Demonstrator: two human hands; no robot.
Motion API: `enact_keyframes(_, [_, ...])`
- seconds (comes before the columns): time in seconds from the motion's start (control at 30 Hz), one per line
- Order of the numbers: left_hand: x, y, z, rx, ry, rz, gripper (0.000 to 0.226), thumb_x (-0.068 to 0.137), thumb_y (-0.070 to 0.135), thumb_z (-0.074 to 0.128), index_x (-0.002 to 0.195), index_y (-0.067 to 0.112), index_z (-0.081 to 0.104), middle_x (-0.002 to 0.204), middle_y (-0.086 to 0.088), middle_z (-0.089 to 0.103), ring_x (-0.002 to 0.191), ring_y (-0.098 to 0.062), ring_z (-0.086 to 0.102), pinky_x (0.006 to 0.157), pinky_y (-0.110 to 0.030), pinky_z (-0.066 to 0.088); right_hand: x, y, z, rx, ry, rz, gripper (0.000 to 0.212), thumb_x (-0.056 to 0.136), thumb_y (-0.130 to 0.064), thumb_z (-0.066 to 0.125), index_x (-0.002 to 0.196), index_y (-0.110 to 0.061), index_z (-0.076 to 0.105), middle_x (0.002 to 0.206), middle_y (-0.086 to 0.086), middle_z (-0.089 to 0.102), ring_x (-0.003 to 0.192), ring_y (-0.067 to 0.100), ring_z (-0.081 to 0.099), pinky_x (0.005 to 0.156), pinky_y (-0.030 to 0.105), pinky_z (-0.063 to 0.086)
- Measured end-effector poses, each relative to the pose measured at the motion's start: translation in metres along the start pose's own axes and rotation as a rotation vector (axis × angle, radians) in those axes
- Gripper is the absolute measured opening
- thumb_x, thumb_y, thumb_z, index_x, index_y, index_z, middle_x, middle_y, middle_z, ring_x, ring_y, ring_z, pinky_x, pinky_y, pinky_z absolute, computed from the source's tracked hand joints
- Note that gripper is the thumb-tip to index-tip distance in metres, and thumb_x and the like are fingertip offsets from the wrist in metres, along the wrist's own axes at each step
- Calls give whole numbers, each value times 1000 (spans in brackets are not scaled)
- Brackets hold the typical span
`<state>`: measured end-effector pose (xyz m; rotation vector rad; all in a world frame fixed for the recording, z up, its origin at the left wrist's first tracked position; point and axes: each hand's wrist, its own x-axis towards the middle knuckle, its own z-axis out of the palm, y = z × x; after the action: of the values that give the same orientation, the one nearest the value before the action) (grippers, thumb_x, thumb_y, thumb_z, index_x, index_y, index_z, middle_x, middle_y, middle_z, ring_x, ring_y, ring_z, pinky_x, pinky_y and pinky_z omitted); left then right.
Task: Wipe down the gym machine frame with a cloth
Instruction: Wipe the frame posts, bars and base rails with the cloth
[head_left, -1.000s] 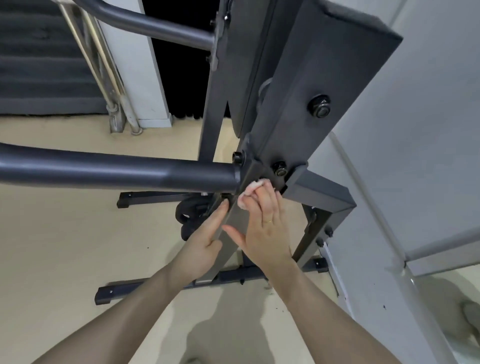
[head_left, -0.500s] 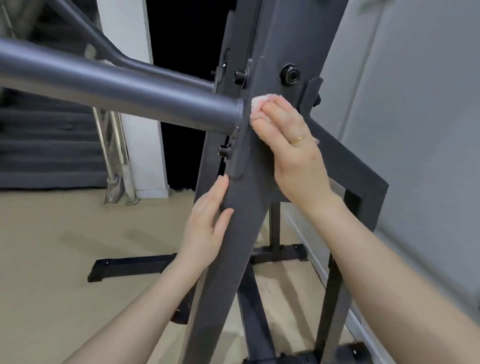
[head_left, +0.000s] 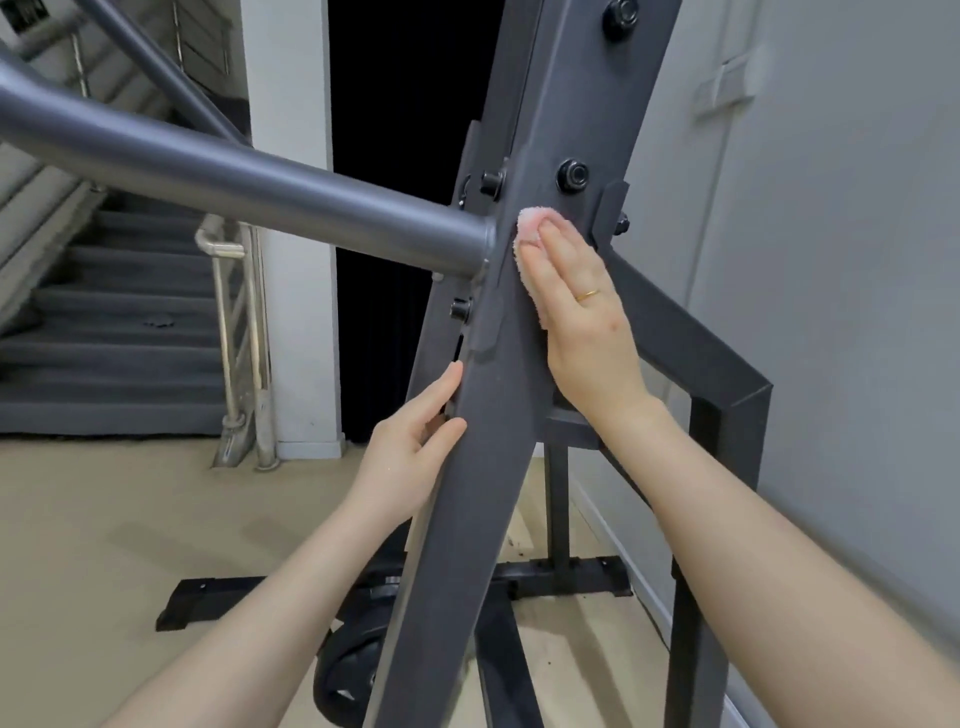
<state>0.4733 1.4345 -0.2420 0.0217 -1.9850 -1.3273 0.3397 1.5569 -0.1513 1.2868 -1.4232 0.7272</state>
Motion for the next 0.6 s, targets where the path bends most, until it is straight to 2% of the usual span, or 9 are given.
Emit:
enact_keyframes(0.03, [0,-1,1,-1,7,-2,54,96,10,50,132,49,41,136,26,46,126,7,43,109,-31,38,-14,-3,7,-48,18,-56,39,97,3,51,136,3,49,145,15,42,139,25,35,116,37,28])
enact_keyframes(0.1, [-2,-2,2,2,10,-4,54,96,12,51,130,53,42,139,22,46,128,2,44,109,-35,38,-35,-7,12,-94,-3,-140,43,91,11,56,132,4,51,141,18,48,134,32,42,111,46,35])
enact_keyframes(0.17, [-4,-2,3,-21,23,-15,52,95,12,52,130,50,44,137,21,48,125,3,47,108,-35,40,-32,0,3,-230,30,-208,41,91,5,61,130,-3,56,138,12,53,131,25,48,112,44,34])
enact_keyframes(0.23, [-4,1,3,-46,20,-29,51,95,10,52,132,44,45,134,23,50,121,5,49,107,-32,41,-11,9,-4,-331,85,-197,38,93,-2,61,131,-8,58,138,8,54,130,24,48,113,41,26])
enact_keyframes(0.3, [-4,3,2,-46,13,-47,51,95,10,53,134,42,44,130,26,51,117,5,52,105,-30,43,4,9,-4,-296,132,-98,40,95,-2,56,134,-6,54,142,10,50,133,30,43,114,43,22])
enact_keyframes(0.4, [-3,4,-1,-24,7,-50,52,94,12,54,132,45,44,129,23,53,111,3,58,103,-31,44,-13,-10,10,-185,122,47,54,90,12,52,141,-3,44,149,15,39,140,31,31,117,40,17])
enact_keyframes(0.5, [-2,2,-2,-5,9,-31,52,93,13,56,130,49,44,135,16,52,115,1,55,106,-35,42,-44,-16,14,-172,32,-38,58,88,12,52,142,-5,39,148,15,40,140,29,30,118,37,13])
enact_keyframes(0.6, [-3,4,-1,-31,11,-45,51,94,11,55,133,43,45,132,18,53,111,3,57,102,-30,45,-22,2,1,-233,20,-132,47,91,6,53,136,-5,47,142,14,49,134,34,39,114,43,19])
